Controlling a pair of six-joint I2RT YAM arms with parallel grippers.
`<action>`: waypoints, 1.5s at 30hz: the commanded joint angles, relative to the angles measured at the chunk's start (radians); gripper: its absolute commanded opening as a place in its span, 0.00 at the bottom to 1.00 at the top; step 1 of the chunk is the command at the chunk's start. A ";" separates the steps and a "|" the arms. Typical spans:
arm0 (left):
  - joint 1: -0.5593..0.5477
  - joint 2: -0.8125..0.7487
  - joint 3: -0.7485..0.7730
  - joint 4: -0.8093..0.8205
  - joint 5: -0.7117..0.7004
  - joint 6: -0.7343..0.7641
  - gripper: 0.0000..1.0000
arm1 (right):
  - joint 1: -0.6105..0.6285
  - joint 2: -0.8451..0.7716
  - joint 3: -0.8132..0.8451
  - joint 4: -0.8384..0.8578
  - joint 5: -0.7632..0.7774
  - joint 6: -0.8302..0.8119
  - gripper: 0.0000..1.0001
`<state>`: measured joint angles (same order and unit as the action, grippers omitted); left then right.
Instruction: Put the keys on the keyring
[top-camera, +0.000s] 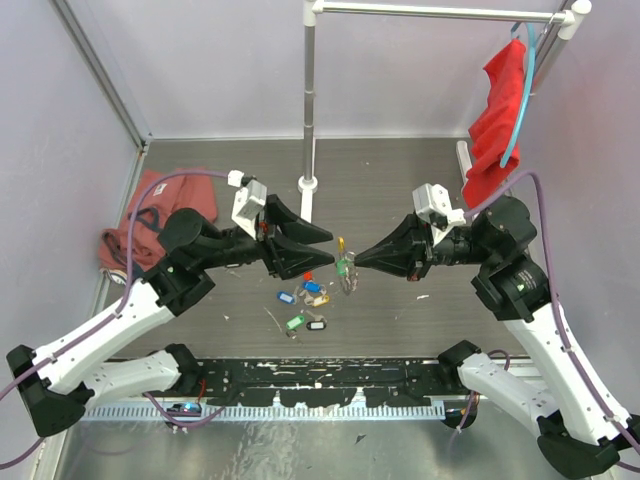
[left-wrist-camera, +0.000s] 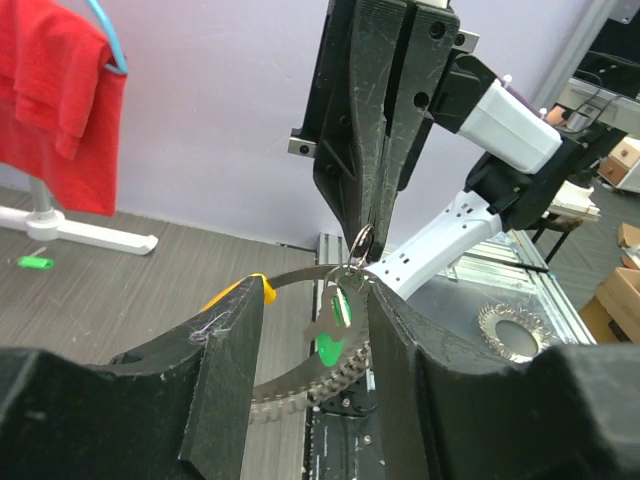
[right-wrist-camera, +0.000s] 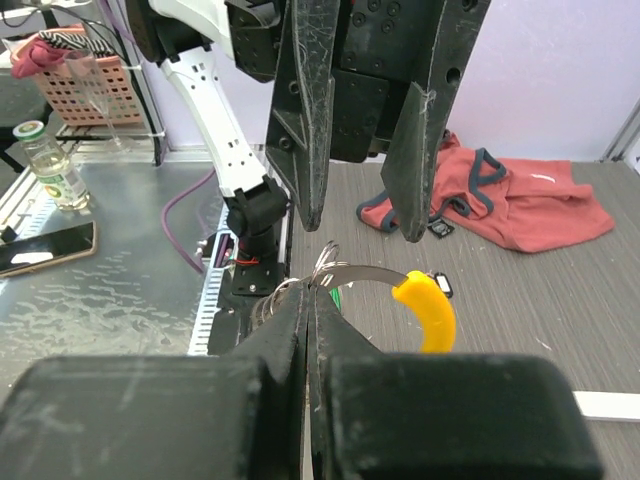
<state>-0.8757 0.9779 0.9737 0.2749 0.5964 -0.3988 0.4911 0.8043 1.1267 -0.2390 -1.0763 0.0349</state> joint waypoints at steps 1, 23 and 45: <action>-0.008 0.014 0.057 0.094 0.073 -0.035 0.52 | 0.001 -0.015 0.050 0.087 -0.045 0.033 0.01; -0.057 0.058 0.095 0.145 0.100 -0.062 0.42 | 0.002 -0.037 0.058 0.196 -0.103 0.121 0.01; -0.133 0.051 0.130 0.121 0.084 -0.049 0.42 | 0.001 -0.029 0.104 0.180 -0.137 0.133 0.01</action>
<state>-0.9852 1.0119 1.0515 0.3908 0.6788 -0.4641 0.4911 0.7731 1.2041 -0.1017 -1.2068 0.1581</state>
